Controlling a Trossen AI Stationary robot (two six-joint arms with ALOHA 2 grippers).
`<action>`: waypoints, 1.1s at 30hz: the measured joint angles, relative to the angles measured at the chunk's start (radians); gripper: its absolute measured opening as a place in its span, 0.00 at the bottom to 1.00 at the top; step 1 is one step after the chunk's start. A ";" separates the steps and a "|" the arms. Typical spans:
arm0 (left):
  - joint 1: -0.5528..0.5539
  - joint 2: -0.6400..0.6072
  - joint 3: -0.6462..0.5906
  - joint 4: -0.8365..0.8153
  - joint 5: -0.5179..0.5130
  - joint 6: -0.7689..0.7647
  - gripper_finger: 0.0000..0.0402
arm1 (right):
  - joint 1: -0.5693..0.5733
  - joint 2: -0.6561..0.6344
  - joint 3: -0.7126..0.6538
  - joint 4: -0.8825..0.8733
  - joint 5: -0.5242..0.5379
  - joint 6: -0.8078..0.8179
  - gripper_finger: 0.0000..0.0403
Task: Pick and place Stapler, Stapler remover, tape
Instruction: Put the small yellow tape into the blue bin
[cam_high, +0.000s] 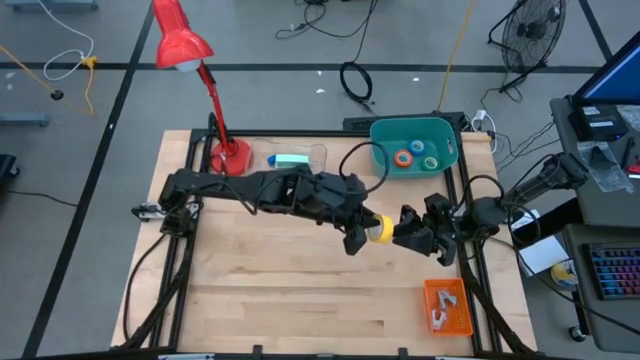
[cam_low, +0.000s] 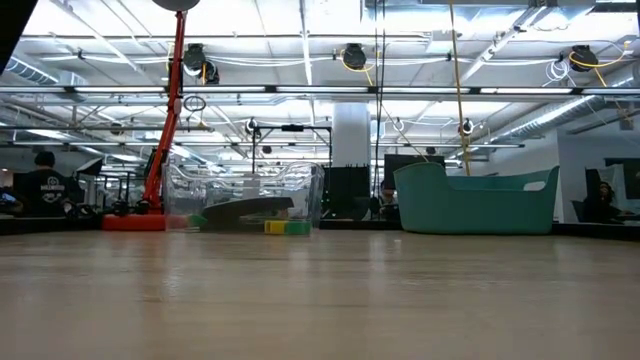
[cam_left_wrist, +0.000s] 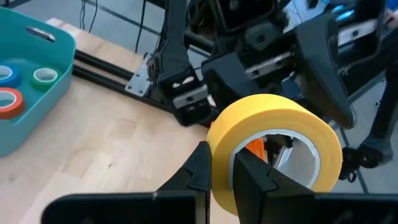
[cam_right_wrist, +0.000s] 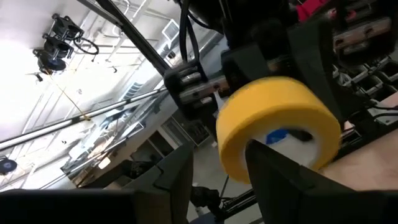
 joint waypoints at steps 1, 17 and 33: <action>0.001 0.002 0.000 -0.002 0.000 -0.003 0.09 | 0.000 0.000 0.000 -0.001 0.000 0.000 0.35; 0.002 0.029 0.001 0.026 0.034 -0.002 0.09 | 0.000 0.000 -0.001 -0.027 0.005 0.045 0.18; -0.026 -0.196 0.000 -0.267 -0.006 0.035 0.52 | -0.027 -0.011 0.001 -0.056 0.172 0.048 0.07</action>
